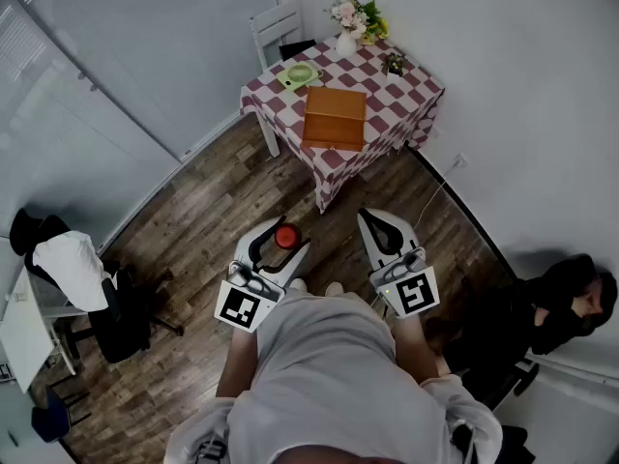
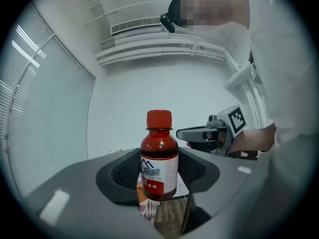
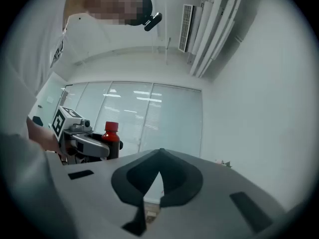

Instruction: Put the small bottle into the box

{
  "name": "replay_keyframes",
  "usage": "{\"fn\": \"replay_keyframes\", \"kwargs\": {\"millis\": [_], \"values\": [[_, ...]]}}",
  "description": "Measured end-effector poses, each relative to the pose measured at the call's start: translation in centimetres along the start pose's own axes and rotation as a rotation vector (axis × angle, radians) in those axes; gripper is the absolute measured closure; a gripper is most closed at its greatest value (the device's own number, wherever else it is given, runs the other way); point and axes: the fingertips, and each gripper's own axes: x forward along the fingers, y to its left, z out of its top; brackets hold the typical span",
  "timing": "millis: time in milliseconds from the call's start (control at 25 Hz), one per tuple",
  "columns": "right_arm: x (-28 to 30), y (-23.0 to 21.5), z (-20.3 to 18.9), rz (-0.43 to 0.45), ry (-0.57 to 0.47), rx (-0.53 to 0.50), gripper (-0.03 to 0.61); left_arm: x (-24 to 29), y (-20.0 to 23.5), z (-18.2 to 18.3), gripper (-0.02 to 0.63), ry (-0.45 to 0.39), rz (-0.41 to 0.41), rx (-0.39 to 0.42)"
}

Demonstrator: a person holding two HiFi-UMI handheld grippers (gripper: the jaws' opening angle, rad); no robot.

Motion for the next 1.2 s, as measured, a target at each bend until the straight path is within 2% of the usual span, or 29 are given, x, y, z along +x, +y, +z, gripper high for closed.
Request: {"fn": "replay_keyframes", "kwargs": {"millis": [440, 880, 1200], "values": [[-0.9, -0.1, -0.6, 0.018, 0.002, 0.024, 0.578, 0.4, -0.6, -0.2, 0.394, -0.006, -0.005, 0.003], [-2.5, -1.5, -2.0, 0.044, 0.014, 0.068, 0.578, 1.1, -1.6, -1.4, 0.393, 0.053, 0.024, -0.014], [-3.6, -4.2, -3.2, 0.077, 0.012, 0.103, 0.578, 3.4, -2.6, -1.5, 0.393, 0.089, 0.050, 0.016]]}}
